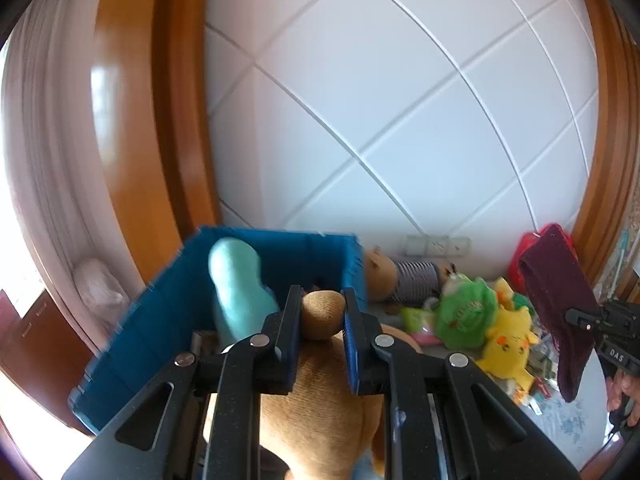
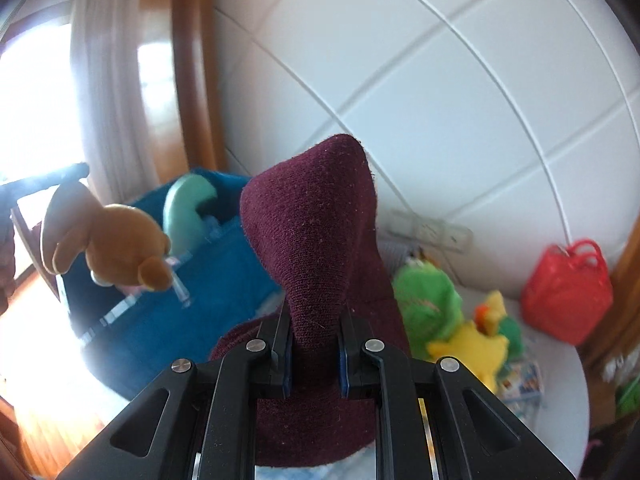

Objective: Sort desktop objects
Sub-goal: 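Lift bear and maroon plush and carry them over the blue crate, then open both grippers to drop bear and maroon plush into the crate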

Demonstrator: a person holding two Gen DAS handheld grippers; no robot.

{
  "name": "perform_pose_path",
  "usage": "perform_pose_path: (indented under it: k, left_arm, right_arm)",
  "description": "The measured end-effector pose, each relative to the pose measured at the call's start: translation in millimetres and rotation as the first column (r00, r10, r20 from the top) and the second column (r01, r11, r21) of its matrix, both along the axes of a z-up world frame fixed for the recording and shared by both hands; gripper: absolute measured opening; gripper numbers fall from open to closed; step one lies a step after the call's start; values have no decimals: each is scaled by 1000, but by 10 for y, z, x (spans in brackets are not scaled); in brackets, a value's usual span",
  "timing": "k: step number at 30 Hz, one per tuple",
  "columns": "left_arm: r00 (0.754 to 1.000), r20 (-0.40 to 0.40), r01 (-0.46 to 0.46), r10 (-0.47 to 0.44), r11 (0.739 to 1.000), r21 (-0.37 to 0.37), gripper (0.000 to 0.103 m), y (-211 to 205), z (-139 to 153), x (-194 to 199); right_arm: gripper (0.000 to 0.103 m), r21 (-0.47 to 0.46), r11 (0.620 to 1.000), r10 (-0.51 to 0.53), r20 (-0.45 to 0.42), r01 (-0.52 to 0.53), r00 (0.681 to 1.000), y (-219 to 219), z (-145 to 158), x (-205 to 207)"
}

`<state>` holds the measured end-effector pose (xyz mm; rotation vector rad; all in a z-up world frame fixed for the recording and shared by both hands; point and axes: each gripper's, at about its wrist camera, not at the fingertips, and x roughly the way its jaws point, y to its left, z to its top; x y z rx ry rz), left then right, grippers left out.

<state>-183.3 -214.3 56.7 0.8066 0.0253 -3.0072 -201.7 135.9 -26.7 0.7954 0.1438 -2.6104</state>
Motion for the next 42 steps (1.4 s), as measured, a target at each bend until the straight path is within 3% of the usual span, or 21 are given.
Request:
perform_pose_path:
  k: [8, 16, 21, 30, 31, 32, 33, 34, 36, 42]
  left_arm:
    - [999, -24, -27, 27, 1000, 4, 18, -988, 109, -109]
    - [999, -23, -39, 39, 999, 15, 18, -1794, 106, -146]
    - [999, -30, -31, 32, 999, 22, 18, -2054, 71, -193]
    - [1000, -23, 19, -18, 999, 40, 20, -2211, -38, -254]
    - [1000, -22, 13, -12, 999, 32, 24, -2205, -40, -260]
    - [1000, -20, 7, -6, 1000, 24, 43, -2199, -42, -266]
    - [1000, -21, 1, 0, 1000, 17, 89, -2191, -42, -268]
    - [1000, -28, -3, 3, 1000, 13, 103, -2178, -37, -255]
    - [999, -44, 6, -5, 1000, 6, 103, -2163, -32, -221]
    - [999, -42, 4, -3, 1000, 21, 103, -2181, -57, -180]
  right_arm:
    - [15, -30, 997, 68, -40, -70, 997, -1232, 294, -197]
    - [15, -56, 988, 141, -26, -142, 990, -2350, 343, -412]
    - [15, -47, 986, 162, -26, -163, 986, -2848, 350, -518]
    - [16, -7, 985, 174, -1, -174, 985, -3341, 298, -610]
    - [16, -4, 986, 168, 3, -168, 986, -3354, 292, -624]
    - [21, 1, 987, 163, 7, -163, 987, -3368, 284, -640]
    - [35, 7, 988, 154, 11, -154, 988, -3383, 267, -660]
    - [65, 13, 989, 145, 12, -145, 989, -3398, 254, -679]
    - [87, 18, 991, 129, -3, -129, 992, -3412, 251, -676]
    - [87, 38, 993, 109, -7, -109, 994, -3369, 218, -603]
